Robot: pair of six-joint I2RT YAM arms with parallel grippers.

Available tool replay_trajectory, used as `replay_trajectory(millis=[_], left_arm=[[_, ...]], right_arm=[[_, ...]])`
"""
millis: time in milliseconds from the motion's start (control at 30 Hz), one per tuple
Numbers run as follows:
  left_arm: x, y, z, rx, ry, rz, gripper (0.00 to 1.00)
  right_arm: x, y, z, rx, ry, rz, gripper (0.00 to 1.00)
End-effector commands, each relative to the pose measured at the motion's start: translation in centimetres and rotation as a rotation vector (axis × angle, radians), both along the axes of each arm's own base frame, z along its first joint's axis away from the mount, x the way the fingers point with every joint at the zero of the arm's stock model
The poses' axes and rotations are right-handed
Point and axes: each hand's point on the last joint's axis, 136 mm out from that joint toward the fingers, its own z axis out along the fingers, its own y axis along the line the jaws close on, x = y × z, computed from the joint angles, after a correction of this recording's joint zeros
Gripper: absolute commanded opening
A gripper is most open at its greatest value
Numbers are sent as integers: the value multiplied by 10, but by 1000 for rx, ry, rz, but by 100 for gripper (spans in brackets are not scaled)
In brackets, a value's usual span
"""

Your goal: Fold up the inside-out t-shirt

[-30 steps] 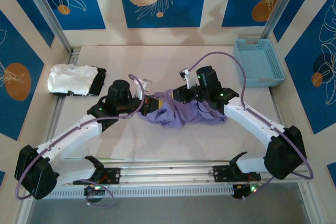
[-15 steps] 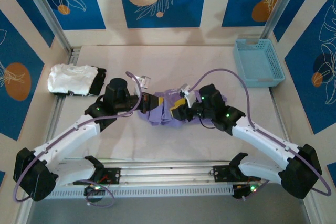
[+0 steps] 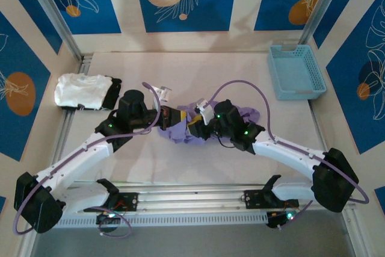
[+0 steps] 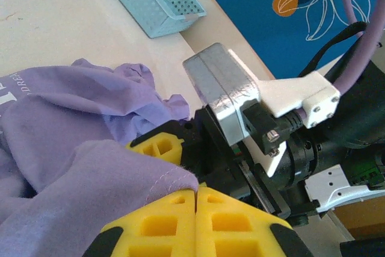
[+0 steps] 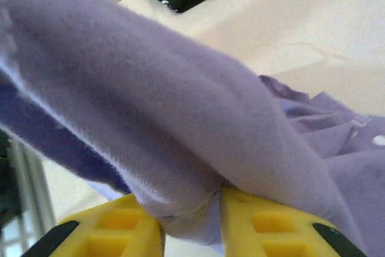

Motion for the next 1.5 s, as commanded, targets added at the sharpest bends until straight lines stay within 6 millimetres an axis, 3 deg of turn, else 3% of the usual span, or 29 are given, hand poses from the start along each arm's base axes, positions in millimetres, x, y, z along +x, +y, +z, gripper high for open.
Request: replay_trajectory(millis=[0,167,333,467,600,700,800,1033,1467], left_arm=[[7,10,15,5,-53,52,0],[23,21,7,17,-44,127,0],[50,36,-4,112,-75,259,0],[66,38,-17,185,-81,301,5],[55,29,-22,167,-72,219,19],[36,26,-17,112,-95,150,36],[17,20,-15,53,-95,78,43],[-10,1,-11,-14,-75,-63,47],[1,-18,-12,-16,-69,-113,51]], right_arm=[[6,-7,23,35,-69,-30,18],[-13,-9,35,125,-34,97,1],[-34,-6,55,254,15,259,0],[-30,-7,60,333,90,278,0],[-18,-9,56,358,147,242,0],[-9,-13,50,350,176,201,0],[-3,-16,47,348,189,181,0],[2,-16,45,344,208,160,0],[2,-16,46,341,215,163,0]])
